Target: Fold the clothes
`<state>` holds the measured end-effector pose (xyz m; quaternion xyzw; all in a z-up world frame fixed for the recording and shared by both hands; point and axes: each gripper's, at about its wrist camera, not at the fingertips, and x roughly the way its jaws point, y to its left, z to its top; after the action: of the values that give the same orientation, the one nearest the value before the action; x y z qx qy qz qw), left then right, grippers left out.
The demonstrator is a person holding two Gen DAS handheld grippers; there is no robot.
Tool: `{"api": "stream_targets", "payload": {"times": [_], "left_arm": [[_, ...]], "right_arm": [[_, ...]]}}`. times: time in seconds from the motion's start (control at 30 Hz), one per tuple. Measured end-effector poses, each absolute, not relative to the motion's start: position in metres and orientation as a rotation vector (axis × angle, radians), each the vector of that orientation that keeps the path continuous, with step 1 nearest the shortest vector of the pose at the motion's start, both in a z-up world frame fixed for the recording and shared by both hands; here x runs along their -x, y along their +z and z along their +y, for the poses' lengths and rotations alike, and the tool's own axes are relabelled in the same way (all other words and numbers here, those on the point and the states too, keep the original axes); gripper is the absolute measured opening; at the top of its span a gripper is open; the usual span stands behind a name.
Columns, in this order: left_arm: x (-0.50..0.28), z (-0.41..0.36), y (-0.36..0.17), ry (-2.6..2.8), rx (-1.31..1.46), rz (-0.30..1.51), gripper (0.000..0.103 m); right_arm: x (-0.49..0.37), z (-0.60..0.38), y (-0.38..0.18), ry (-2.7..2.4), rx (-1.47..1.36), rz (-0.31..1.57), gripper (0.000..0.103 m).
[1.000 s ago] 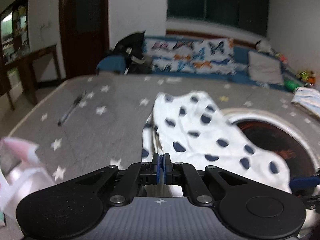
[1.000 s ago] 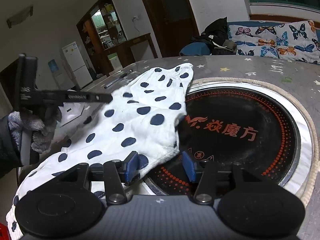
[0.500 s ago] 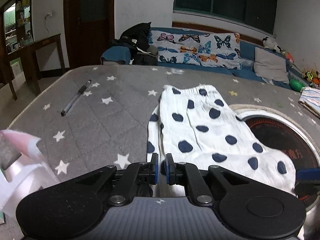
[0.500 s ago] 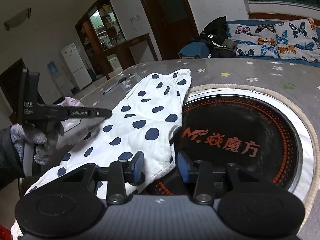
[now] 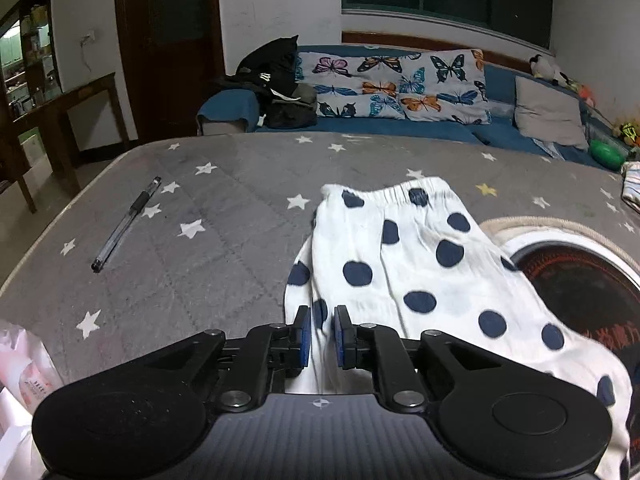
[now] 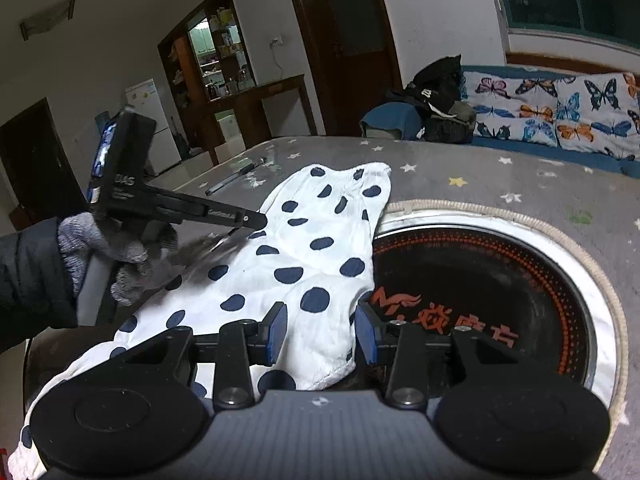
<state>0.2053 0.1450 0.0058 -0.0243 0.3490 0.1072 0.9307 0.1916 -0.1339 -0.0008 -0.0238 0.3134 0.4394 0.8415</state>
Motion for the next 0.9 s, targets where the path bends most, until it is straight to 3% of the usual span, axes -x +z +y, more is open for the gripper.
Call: {"api": "stream_targets", "payload": {"times": [0.23,0.37,0.63,0.9], "left_arm": [[-0.226,0.118,0.025,0.069,0.052,0.697,0.014],[-0.260,0.104,0.018,0.009,0.094,0.744,0.016],[-0.304,0.086,0.000,0.004,0.058,0.727,0.038],[-0.323,0.088,-0.009,0.050,0.030,0.663,0.044]], "right_arm": [[-0.179,-0.126,0.002,1.004,0.057,0.657,0.039],[-0.168,-0.114,-0.007,1.057,0.105,0.684,0.044],[-0.154,-0.104,-0.022,1.105,0.159,0.718,0.059],[-0.144,-0.102,-0.025,1.121,0.193,0.694,0.074]]}}
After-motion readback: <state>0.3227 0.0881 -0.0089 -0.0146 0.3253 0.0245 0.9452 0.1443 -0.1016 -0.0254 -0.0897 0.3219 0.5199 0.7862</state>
